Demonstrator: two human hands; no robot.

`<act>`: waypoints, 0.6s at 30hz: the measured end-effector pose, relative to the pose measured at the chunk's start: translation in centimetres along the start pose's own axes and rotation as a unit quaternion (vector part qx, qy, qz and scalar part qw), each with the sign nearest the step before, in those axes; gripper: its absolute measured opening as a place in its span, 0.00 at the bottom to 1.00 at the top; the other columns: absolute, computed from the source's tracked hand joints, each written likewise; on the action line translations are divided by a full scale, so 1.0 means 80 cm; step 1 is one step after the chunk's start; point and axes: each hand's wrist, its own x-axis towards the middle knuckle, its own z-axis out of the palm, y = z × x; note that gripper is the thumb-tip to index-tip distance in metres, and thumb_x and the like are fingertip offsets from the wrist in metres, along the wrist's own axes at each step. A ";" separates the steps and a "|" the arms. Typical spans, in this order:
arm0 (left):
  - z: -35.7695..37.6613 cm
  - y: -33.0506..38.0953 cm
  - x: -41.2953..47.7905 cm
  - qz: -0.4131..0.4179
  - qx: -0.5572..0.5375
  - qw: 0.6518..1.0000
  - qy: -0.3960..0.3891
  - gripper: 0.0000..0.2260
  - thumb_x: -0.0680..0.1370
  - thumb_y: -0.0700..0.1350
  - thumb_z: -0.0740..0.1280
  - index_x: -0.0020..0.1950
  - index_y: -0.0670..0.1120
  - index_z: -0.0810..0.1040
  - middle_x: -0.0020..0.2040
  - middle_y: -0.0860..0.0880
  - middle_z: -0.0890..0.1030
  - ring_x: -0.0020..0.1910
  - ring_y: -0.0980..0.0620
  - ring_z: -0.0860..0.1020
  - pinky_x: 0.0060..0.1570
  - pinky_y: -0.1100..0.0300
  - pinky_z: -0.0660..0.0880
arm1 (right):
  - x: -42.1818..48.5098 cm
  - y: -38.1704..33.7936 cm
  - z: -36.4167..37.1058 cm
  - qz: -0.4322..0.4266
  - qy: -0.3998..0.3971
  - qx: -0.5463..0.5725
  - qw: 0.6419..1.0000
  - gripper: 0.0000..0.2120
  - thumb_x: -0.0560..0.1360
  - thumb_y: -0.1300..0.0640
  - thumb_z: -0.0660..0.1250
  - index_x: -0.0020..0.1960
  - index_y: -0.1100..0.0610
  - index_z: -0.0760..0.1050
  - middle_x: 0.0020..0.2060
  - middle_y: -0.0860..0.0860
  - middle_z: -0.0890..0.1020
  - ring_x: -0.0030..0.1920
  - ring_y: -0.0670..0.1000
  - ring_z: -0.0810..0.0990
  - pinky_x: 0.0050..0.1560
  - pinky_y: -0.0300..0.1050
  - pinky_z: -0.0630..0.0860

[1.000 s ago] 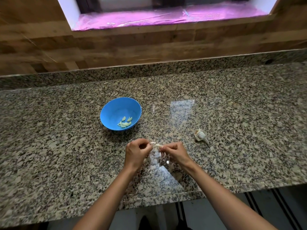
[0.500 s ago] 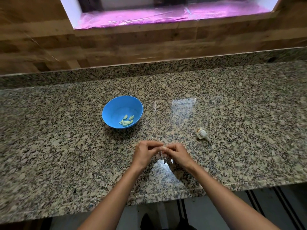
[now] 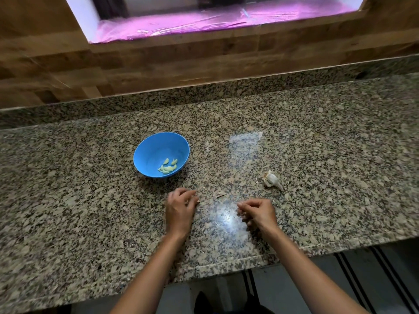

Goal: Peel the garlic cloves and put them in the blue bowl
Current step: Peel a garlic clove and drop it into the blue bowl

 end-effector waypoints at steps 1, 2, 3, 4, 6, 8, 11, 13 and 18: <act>0.005 0.011 0.004 0.036 -0.009 0.999 -0.016 0.11 0.78 0.46 0.66 0.59 0.47 0.79 0.58 0.49 0.77 0.57 0.54 0.71 0.54 0.60 0.71 | -0.001 0.000 -0.002 -0.002 0.018 -0.001 1.000 0.03 0.71 0.60 0.71 0.40 0.59 0.81 0.33 0.55 0.84 0.29 0.51 0.77 0.26 0.41 0.73; 0.014 0.023 0.008 0.063 -0.019 0.996 -0.064 0.13 0.79 0.47 0.63 0.63 0.47 0.77 0.63 0.48 0.75 0.60 0.53 0.72 0.59 0.56 0.73 | -0.002 0.001 -0.004 -0.001 0.035 -0.004 0.999 0.03 0.72 0.60 0.70 0.40 0.58 0.81 0.32 0.54 0.84 0.29 0.50 0.77 0.27 0.42 0.73; 0.023 0.038 0.010 0.073 -0.013 0.989 -0.131 0.15 0.81 0.48 0.60 0.67 0.49 0.73 0.67 0.48 0.72 0.64 0.51 0.70 0.63 0.52 0.71 | -0.004 0.001 -0.005 0.001 0.047 -0.008 0.999 0.04 0.72 0.60 0.69 0.39 0.58 0.80 0.31 0.54 0.83 0.28 0.50 0.77 0.27 0.42 0.73; 0.031 0.051 0.012 0.077 0.014 0.979 -0.190 0.17 0.81 0.50 0.57 0.69 0.51 0.70 0.71 0.49 0.67 0.68 0.50 0.67 0.66 0.49 0.68 | -0.006 0.001 -0.006 0.002 0.053 -0.010 0.999 0.04 0.73 0.60 0.69 0.39 0.58 0.80 0.31 0.53 0.83 0.28 0.50 0.77 0.27 0.43 0.73; 0.045 0.066 0.013 0.103 0.094 0.959 -0.248 0.18 0.82 0.53 0.54 0.71 0.52 0.67 0.73 0.47 0.62 0.71 0.46 0.64 0.69 0.48 0.65 | -0.007 0.002 -0.006 0.006 0.056 -0.001 0.998 0.05 0.73 0.60 0.69 0.39 0.59 0.80 0.30 0.54 0.83 0.28 0.50 0.77 0.27 0.42 0.73; 0.046 0.066 0.002 0.151 0.153 0.946 -0.244 0.17 0.82 0.49 0.57 0.69 0.47 0.70 0.72 0.43 0.64 0.69 0.45 0.67 0.69 0.51 0.65 | -0.008 0.004 -0.007 0.010 0.063 0.011 0.998 0.05 0.73 0.61 0.69 0.40 0.61 0.81 0.30 0.55 0.82 0.27 0.51 0.76 0.26 0.41 0.73; 0.031 0.049 -0.033 0.250 0.163 0.931 -0.210 0.11 0.74 0.38 0.68 0.56 0.39 0.79 0.57 0.41 0.79 0.54 0.44 0.78 0.53 0.50 0.78 | -0.011 0.004 -0.002 0.022 0.058 0.037 0.997 0.05 0.74 0.63 0.68 0.40 0.63 0.80 0.30 0.56 0.82 0.26 0.51 0.75 0.23 0.39 0.71; 0.026 0.027 -0.054 0.323 0.180 0.910 -0.186 0.11 0.64 0.32 0.75 0.45 0.40 0.82 0.44 0.44 0.82 0.41 0.47 0.81 0.38 0.55 0.81 | -0.014 0.004 0.006 0.027 0.048 0.037 0.998 0.06 0.74 0.63 0.68 0.39 0.64 0.80 0.29 0.57 0.81 0.26 0.51 0.75 0.22 0.38 0.71; 0.022 -0.003 -0.077 0.287 0.207 0.922 -0.155 0.10 0.64 0.29 0.73 0.39 0.42 0.78 0.38 0.46 0.78 0.35 0.50 0.77 0.31 0.60 0.77 | -0.032 0.004 0.015 -0.007 0.028 -0.031 0.999 0.05 0.71 0.60 0.72 0.37 0.60 0.81 0.30 0.57 0.82 0.25 0.51 0.77 0.27 0.43 0.74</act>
